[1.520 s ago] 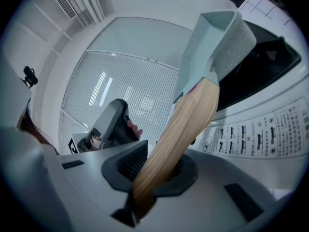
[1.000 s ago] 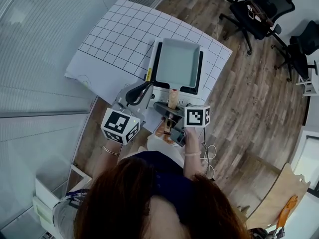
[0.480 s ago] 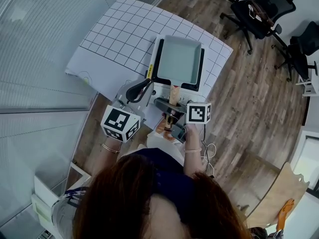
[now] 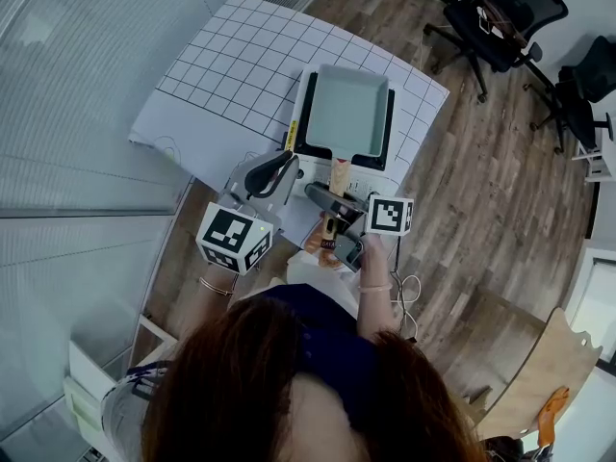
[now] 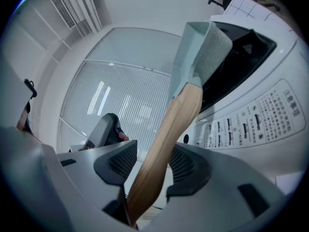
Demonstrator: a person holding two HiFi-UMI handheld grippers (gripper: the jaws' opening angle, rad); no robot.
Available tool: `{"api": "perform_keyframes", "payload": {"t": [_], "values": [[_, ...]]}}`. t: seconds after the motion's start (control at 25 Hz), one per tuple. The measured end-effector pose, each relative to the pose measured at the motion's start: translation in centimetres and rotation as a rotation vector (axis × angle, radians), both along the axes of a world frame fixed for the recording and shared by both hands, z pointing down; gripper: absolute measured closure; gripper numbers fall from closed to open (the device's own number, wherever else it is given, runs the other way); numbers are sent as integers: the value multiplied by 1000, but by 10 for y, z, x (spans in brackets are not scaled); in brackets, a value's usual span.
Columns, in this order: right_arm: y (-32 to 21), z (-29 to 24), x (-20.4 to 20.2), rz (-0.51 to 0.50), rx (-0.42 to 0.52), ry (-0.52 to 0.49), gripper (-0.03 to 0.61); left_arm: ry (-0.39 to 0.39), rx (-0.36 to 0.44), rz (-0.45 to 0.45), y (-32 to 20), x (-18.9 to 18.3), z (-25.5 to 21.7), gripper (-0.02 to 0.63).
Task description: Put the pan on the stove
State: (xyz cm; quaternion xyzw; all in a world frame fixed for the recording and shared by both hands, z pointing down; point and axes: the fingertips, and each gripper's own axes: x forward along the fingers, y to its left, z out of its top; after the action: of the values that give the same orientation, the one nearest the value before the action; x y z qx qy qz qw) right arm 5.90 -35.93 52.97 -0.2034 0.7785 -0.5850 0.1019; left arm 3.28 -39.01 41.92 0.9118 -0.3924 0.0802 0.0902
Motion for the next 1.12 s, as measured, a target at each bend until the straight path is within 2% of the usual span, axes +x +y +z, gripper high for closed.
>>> {"api": "perform_keyframes", "payload": {"t": [0.16, 0.44, 0.68, 1.04, 1.12], "values": [[0, -4, 6, 29, 22, -17, 375, 2, 2, -1, 5, -3, 0, 572], [5, 0, 15, 94, -9, -12, 357, 6, 18, 4, 14, -7, -6, 572], [10, 8, 31, 174, -39, 17, 357, 9, 30, 9, 24, -12, -12, 572], [25, 6, 51, 265, -22, 94, 359, 19, 52, 14, 40, -20, -22, 572], [30, 2, 52, 276, -15, 81, 359, 22, 57, 15, 45, -22, -24, 572]]}}
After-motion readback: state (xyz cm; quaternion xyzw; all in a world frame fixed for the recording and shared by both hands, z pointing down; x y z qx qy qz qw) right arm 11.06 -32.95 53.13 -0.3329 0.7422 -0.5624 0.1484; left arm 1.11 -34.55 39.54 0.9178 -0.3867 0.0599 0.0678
